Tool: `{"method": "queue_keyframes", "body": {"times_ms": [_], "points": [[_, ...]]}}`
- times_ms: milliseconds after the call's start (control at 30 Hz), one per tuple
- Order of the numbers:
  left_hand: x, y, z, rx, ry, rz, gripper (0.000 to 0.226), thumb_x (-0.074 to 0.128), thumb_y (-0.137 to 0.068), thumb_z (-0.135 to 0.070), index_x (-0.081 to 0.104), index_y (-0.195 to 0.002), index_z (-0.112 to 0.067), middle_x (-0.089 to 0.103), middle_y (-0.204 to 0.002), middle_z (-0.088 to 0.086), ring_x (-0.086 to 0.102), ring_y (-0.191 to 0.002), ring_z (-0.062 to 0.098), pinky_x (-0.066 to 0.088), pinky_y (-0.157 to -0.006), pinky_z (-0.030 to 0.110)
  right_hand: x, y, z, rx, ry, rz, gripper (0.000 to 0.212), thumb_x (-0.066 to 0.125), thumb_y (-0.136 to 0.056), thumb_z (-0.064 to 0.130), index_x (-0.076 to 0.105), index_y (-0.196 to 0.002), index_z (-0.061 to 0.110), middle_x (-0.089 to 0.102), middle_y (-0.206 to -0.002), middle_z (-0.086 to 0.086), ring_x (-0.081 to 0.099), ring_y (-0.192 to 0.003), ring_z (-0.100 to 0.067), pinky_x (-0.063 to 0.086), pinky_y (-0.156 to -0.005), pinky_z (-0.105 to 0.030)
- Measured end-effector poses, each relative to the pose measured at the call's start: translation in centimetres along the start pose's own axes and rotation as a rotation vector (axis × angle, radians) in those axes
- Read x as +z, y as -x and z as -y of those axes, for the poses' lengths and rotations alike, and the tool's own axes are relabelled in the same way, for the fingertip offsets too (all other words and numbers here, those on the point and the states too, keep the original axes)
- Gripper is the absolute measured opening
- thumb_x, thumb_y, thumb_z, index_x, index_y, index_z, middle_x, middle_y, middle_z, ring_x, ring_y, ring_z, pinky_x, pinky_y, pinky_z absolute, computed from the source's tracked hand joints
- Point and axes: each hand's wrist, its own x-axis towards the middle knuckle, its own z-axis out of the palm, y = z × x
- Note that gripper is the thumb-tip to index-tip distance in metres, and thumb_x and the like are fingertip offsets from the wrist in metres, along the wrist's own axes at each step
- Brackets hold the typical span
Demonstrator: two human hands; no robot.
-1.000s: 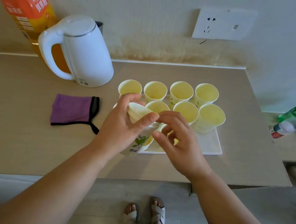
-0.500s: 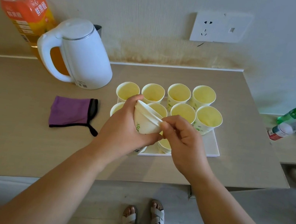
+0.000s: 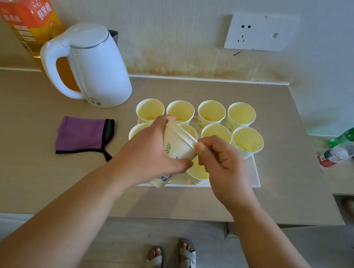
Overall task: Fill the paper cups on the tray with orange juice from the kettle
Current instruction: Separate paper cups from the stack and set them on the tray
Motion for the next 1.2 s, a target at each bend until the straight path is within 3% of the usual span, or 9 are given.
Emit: {"method": "queue_keyframes", "body": {"times_ms": [100,233,467,767,967,1067,1133,1200], "points": [[0.2,0.3,0.1,0.044,-0.149,-0.018,0.096,0.079,-0.064,-0.043,0.026,-0.143,-0.030,0.048,-0.106,-0.015,0.053,-0.097,0.011,0.042,-0.076,0.026,-0.2,-0.5,0.5,0.004,0.081,0.024,0.014,0.059,-0.085,0.030,0.058,-0.072,0.032,0.055,-0.068,0.007,0.041,-0.060,-0.004,0.036,-0.058,-0.016],[1.0,0.6,0.3,0.076,-0.238,-0.021,0.097,0.077,-0.067,-0.044,0.021,-0.145,-0.031,0.051,-0.118,-0.008,0.053,-0.105,0.016,0.041,-0.075,0.028,-0.2,-1.0,1.0,-0.027,0.209,0.118,0.019,0.061,-0.091,0.018,0.059,-0.075,0.028,0.050,-0.061,0.012,0.041,-0.058,-0.008,0.034,-0.056,-0.017],[1.4,0.0,-0.1,0.011,-0.305,-0.120,0.090,0.074,-0.070,-0.046,0.025,-0.142,-0.028,0.051,-0.129,-0.006,0.056,-0.109,0.020,0.044,-0.074,0.029,1.7,-0.9,0.4,-0.043,0.206,-0.149,0.019,0.052,-0.085,0.032,0.063,-0.077,0.018,0.050,-0.057,0.018,0.045,-0.056,-0.005,0.034,-0.054,-0.017],[1.3,-0.2,-0.4,0.051,-0.480,-0.195,0.086,0.069,-0.073,-0.048,0.023,-0.142,-0.023,0.049,-0.129,-0.005,0.058,-0.104,0.023,0.042,-0.069,0.030,2.0,-1.1,0.2,-0.008,0.117,-0.199,0.021,0.055,-0.092,0.020,0.056,-0.072,0.026,0.053,-0.059,0.015,0.044,-0.058,-0.005,0.035,-0.056,-0.014],[0.9,-0.5,-0.3,-0.007,-0.343,-0.124,0.083,0.072,-0.068,-0.049,0.032,-0.138,-0.028,0.054,-0.121,-0.008,0.057,-0.102,0.020,0.045,-0.073,0.030,2.1,-1.4,0.1,-0.169,0.218,-0.213,0.024,0.050,-0.089,0.032,0.062,-0.078,0.014,0.049,-0.065,0.021,0.045,-0.063,0.000,0.034,-0.057,-0.010],[0.6,-0.6,-0.2,0.007,-0.247,-0.081,0.074,0.076,-0.064,-0.046,0.040,-0.127,-0.028,0.055,-0.107,-0.011,0.058,-0.096,0.018,0.047,-0.072,0.031,1.6,-1.5,0.4,-0.236,0.219,-0.153,0.023,0.047,-0.089,0.034,0.059,-0.075,0.021,0.049,-0.064,0.023,0.044,-0.063,0.000,0.033,-0.057,-0.010],[0.4,-0.5,-0.2,0.049,-0.285,-0.092,0.081,0.077,-0.065,-0.044,0.037,-0.133,-0.028,0.053,-0.117,-0.010,0.057,-0.103,0.019,0.047,-0.075,0.032,1.0,-1.8,1.0,-0.161,0.098,-0.107,0.023,0.049,-0.090,0.036,0.054,-0.070,0.025,0.051,-0.059,0.021,0.044,-0.057,0.001,0.032,-0.056,-0.010],[0.4,-0.3,0.1,0.161,-0.365,-0.139,0.091,0.080,-0.064,-0.040,0.033,-0.140,-0.025,0.050,-0.130,-0.005,0.055,-0.109,0.022,0.048,-0.078,0.033,0.2,-2.7,1.6,0.010,-0.001,-0.101,0.025,0.051,-0.094,0.033,0.059,-0.075,0.019,0.053,-0.057,0.021,0.045,-0.053,0.002,0.032,-0.056,-0.011]]}}
